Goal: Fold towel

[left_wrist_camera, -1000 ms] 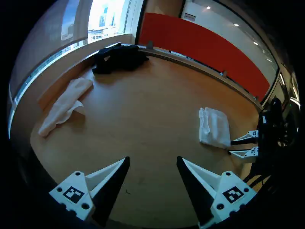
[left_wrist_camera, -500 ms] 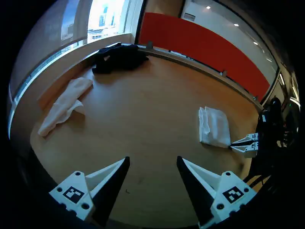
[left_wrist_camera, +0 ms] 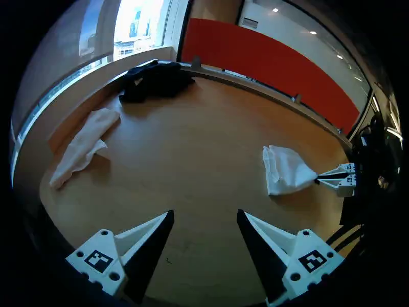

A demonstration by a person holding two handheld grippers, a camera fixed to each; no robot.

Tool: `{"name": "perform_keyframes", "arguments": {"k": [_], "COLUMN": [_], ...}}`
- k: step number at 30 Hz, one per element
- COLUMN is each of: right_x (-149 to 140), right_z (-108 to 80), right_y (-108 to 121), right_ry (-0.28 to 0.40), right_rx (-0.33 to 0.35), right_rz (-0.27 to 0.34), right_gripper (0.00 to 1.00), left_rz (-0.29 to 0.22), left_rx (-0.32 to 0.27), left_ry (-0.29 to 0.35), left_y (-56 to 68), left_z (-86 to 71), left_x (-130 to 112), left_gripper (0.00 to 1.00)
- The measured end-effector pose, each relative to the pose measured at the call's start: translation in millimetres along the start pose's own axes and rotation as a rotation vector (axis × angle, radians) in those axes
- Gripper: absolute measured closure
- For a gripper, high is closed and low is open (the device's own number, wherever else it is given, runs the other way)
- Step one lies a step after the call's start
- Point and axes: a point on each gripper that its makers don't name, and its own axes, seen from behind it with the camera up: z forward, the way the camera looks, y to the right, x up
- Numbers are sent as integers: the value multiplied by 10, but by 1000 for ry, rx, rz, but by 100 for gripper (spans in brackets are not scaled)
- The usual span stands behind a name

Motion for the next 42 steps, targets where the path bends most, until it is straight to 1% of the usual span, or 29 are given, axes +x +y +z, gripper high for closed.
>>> {"name": "perform_keyframes", "arguments": {"k": [9, 15, 21, 27, 32, 36, 42], "right_x": [633, 931, 1055, 1095, 1135, 1169, 1158], "right_z": [-289, -509, -677, -816, -960, -1103, -1329], "right_y": [208, 314, 433, 559, 678, 801, 1050], "right_ry": [94, 137, 158, 179, 198, 214, 226], "right_rx": [-38, -68, -102, -127, -150, -168, -205], "right_rz": [-50, -81, -85, -45, -25, -7, 14], "right_gripper": [97, 97, 97, 97, 97, 97, 97], "left_rz": [9, 10, 24, 37, 42, 46, 58], "left_rx": [-22, -37, -54, -70, -79, -81, -86], "left_ry": [28, 47, 58, 60, 59, 59, 58], "left_y": [58, 100, 167, 221, 253, 270, 308], "left_z": [-11, -20, -25, -27, -22, -9, 12], "left_x": [182, 317, 415, 456, 473, 493, 525], "left_gripper": [9, 9, 9, 9, 9, 9, 9]}}
